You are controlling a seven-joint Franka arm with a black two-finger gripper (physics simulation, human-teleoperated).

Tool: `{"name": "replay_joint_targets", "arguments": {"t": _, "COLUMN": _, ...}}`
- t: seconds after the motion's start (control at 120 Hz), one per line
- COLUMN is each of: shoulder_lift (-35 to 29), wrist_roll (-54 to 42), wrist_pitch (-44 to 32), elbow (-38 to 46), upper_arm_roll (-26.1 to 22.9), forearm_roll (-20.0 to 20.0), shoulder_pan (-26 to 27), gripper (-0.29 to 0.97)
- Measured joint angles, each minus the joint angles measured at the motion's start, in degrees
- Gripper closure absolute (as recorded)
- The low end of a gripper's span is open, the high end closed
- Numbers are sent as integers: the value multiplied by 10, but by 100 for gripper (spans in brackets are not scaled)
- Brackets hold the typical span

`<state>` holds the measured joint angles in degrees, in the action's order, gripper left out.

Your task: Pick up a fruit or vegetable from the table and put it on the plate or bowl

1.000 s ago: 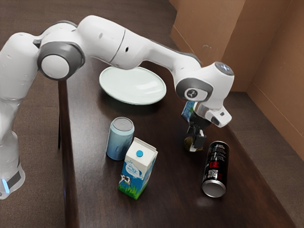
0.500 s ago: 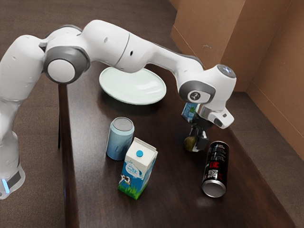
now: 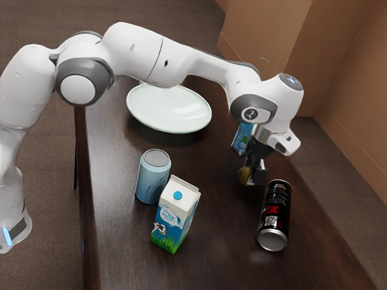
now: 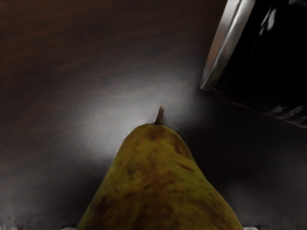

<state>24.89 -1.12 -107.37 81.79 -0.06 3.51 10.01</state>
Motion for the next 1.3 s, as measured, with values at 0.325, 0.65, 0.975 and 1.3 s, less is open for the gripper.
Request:
{"name": "replay_joint_targets", "arguments": {"t": 0.325, "shoulder_lift": -52, "wrist_roll": 2, "wrist_pitch": 101, "elbow": -7, "upper_arm_roll": 3, "forearm_roll": 3, "shoulder_pan": -1, "gripper": 33}}
{"name": "replay_joint_targets", "arguments": {"t": 0.65, "shoulder_lift": -113, "wrist_roll": 2, "wrist_pitch": 171, "elbow": -7, "upper_arm_roll": 38, "forearm_roll": 19, "shoulder_pan": -1, "gripper": 34}}
{"name": "replay_joint_targets", "arguments": {"t": 0.975, "shoulder_lift": -146, "wrist_roll": -2, "wrist_pitch": 230, "elbow": -5, "upper_arm_roll": 159, "forearm_roll": 26, "shoulder_pan": -1, "gripper": 33}}
{"name": "replay_joint_targets", "arguments": {"t": 1.3, "shoulder_lift": -134, "wrist_roll": -15, "wrist_pitch": 249, "elbow": 5, "upper_arm_roll": 214, "forearm_roll": 19, "shoulder_pan": -60, "gripper": 33}}
